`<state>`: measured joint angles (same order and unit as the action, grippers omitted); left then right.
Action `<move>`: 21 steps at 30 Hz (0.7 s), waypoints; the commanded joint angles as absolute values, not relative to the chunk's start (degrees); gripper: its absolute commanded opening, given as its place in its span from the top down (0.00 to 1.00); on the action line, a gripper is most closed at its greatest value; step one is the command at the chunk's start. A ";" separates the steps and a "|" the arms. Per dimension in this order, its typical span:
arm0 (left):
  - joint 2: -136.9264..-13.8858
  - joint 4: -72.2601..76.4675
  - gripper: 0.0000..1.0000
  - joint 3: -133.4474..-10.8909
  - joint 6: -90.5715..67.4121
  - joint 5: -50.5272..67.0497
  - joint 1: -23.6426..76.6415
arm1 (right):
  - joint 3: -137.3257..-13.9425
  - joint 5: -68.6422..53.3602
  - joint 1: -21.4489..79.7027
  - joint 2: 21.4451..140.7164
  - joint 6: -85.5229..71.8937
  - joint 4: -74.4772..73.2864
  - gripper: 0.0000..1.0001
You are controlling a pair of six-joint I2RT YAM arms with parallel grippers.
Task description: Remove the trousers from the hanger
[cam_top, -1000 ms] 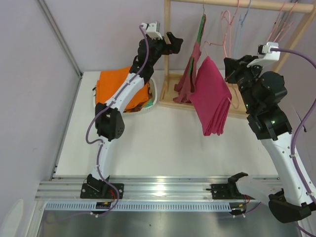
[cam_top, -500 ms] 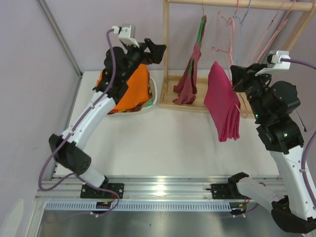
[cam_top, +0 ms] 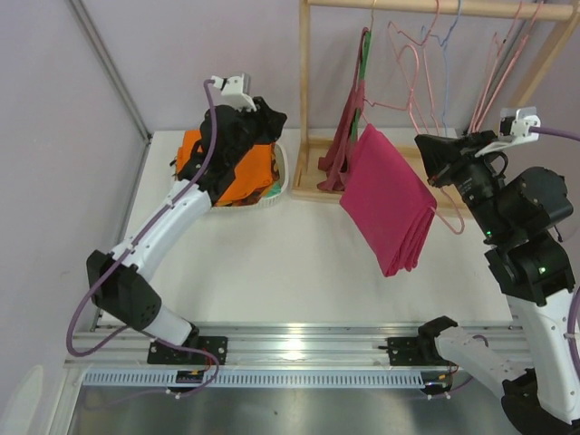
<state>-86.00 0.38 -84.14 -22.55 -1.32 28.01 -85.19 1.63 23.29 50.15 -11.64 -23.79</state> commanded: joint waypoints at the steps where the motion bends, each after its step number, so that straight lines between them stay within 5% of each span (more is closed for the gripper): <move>1: -90.68 -1.21 0.65 -89.38 -25.66 -2.11 28.21 | -88.42 -3.95 23.55 46.58 -13.71 -13.89 1.00; 11: -106.41 4.92 0.80 -101.24 -32.78 1.32 28.21 | -86.05 -10.10 23.55 44.03 -14.50 -13.10 1.00; 21: -117.68 5.36 0.80 -115.57 -31.82 0.26 28.04 | -83.32 -14.24 23.55 44.12 -16.79 -10.81 1.00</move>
